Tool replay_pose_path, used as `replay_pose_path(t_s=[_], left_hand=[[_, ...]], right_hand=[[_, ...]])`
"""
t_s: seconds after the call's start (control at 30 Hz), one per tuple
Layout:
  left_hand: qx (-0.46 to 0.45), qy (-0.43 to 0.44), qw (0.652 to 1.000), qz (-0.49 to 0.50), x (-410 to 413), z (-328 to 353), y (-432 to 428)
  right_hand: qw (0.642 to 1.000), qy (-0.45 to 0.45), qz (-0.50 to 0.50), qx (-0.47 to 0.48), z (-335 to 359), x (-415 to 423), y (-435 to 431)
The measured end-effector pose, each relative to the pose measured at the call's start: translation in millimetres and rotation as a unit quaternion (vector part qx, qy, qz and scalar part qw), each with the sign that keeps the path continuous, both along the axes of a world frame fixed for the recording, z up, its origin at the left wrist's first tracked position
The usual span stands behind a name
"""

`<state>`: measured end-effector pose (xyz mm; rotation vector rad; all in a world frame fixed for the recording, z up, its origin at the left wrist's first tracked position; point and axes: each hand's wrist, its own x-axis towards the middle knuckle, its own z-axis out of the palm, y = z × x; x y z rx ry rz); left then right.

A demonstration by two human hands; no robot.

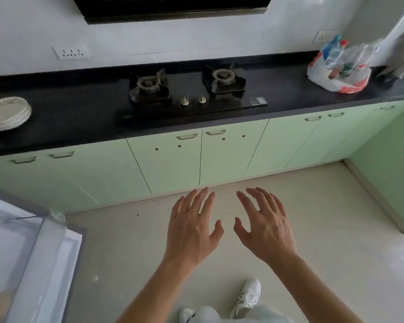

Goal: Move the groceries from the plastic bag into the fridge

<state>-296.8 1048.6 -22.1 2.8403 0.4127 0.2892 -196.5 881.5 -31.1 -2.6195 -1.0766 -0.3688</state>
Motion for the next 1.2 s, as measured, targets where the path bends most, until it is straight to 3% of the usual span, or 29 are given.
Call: replay_pose_path(t_s=[0.47,0.8,1.2], left_hand=[[0.019,0.020,0.987,-0.161,183,4,-146],[0.018,0.011,0.977,-0.210,304,8,-257],[0.042,0.021,0.967,-0.252,398,6,-300]], right_hand=[[0.985,0.039,-0.169,0.008,-5,121,-165],[0.970,0.068,-0.233,-0.005,2,216,-277],[0.951,0.095,-0.295,0.015,-2,298,-329]])
